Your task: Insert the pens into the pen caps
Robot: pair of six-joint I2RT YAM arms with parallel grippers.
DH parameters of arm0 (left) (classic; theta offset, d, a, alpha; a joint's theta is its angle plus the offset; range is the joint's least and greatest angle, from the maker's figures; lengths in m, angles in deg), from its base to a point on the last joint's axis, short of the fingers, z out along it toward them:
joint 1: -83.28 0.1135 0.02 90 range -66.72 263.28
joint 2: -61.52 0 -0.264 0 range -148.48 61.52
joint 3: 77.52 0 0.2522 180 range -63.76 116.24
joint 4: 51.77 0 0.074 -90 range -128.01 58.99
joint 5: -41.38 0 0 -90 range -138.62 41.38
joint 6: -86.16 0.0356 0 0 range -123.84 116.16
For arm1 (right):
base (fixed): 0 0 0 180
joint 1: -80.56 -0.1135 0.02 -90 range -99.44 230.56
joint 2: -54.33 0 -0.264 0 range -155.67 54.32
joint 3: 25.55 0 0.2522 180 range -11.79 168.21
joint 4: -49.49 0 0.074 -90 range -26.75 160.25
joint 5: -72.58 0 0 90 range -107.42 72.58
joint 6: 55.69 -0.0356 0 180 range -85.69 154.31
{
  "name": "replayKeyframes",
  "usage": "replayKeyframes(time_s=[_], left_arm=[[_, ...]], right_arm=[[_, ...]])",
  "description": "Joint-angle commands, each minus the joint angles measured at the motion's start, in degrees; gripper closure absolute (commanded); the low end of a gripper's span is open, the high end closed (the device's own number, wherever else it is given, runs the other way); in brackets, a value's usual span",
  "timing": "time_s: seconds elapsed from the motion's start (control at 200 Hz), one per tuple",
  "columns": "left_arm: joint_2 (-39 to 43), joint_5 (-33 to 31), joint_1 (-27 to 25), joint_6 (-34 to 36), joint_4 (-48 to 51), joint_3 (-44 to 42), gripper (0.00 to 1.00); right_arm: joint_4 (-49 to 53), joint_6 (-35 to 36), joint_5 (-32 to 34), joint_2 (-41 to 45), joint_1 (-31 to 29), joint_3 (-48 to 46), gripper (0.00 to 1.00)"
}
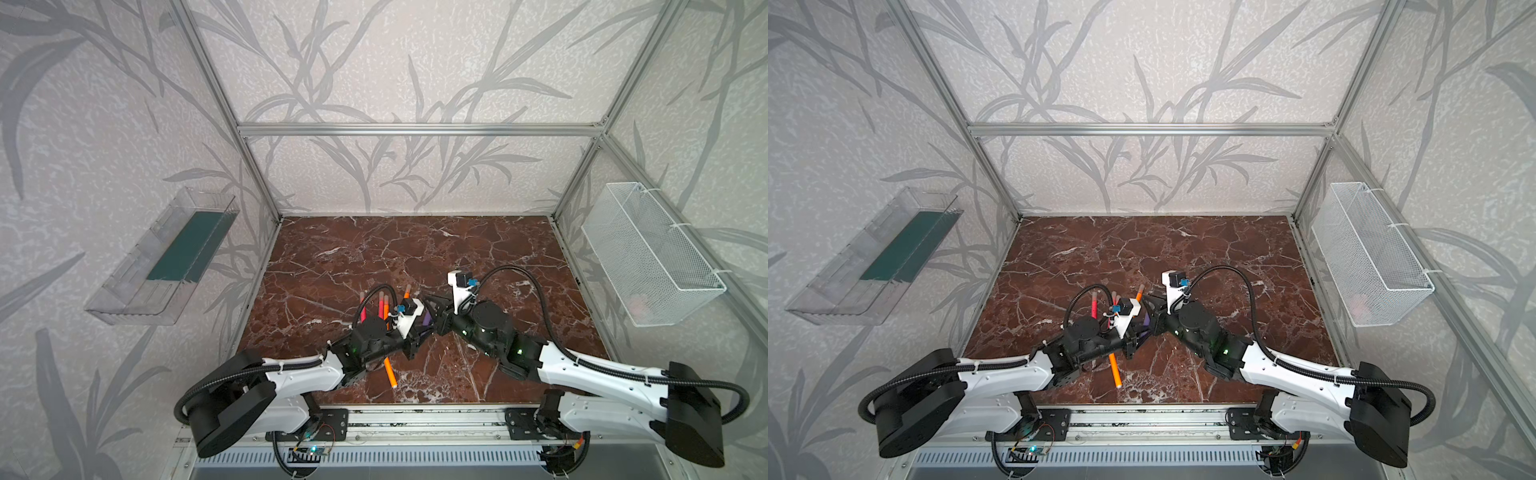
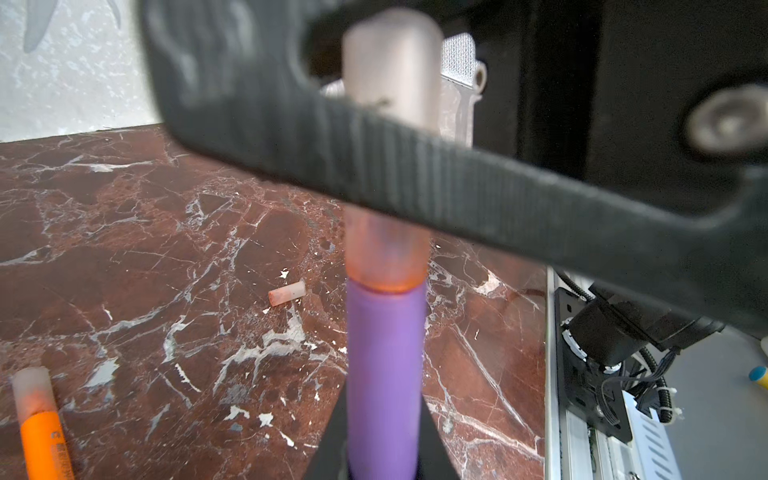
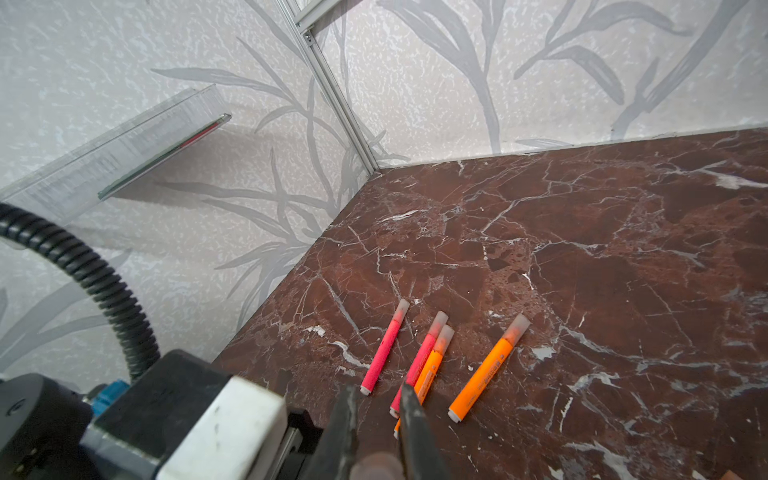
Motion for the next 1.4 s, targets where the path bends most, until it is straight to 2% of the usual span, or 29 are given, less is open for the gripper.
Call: replayKeyframes(time_s=[0.0,0.195,0.45,0.565,0.66,0.75,0.89,1.015,1.05,1.09,1.17,1.295,1.395], left_arm=[[5.5,-13.9,2.8,-0.9,-2.4,5.5,1.00],[9.4,-16.8,2.9,0.5,2.0,7.9,1.00],[9.7,-18.5,3.4,1.1,3.1,11.0,1.00],[10.8,-20.6,4.3,-1.7,5.6,12.6,1.00],[11.8,-14.2,6.7,-7.0,5.5,12.9,1.00],[12.7,-8.9,7.4,-8.1,4.7,12.9,1.00],[15.1,-8.0,7.4,-7.7,6.3,12.7,1.00],[16.2,-8.6,7.4,-7.1,6.6,12.0,1.00],[16.3,-8.7,7.5,-6.8,6.7,12.0,1.00],[16.2,-9.1,7.4,-6.5,6.8,12.0,1.00],[16.1,-10.7,7.5,-5.6,6.8,12.0,1.00],[15.8,-15.9,7.5,-3.9,7.4,12.1,1.00],[15.5,-19.2,7.5,-3.1,7.3,11.8,1.00]], right_arm=[[6.9,-1.4,-5.2,1.1,-2.6,-3.9,1.00],[7.1,-1.1,-5.2,0.6,-3.9,-4.6,1.00],[6.6,-1.3,-4.5,-1.1,-6.4,-4.6,1.00],[1.1,-1.2,-2.9,-1.3,-8.4,-7.9,1.00],[-7.2,0.3,-4.3,-2.0,-9.3,-11.4,1.00],[-10.4,2.0,-7.8,-3.0,-9.3,-12.1,1.00],[-18.2,4.9,-15.6,-4.4,-9.5,-13.9,1.00],[-20.3,6.6,-16.1,-4.6,-10.9,-14.9,1.00],[-19.8,6.4,-14.4,-4.5,-11.7,-14.6,1.00],[-13.1,4.1,-8.8,-3.9,-13.2,-13.3,1.00],[4.4,-6.2,2.9,-4.1,-16.3,-8.3,1.00],[3.1,-14.1,5.0,-9.3,-21.0,-8.2,1.00],[10.2,-17.7,16.1,-11.9,-27.0,-4.7,1.00]])
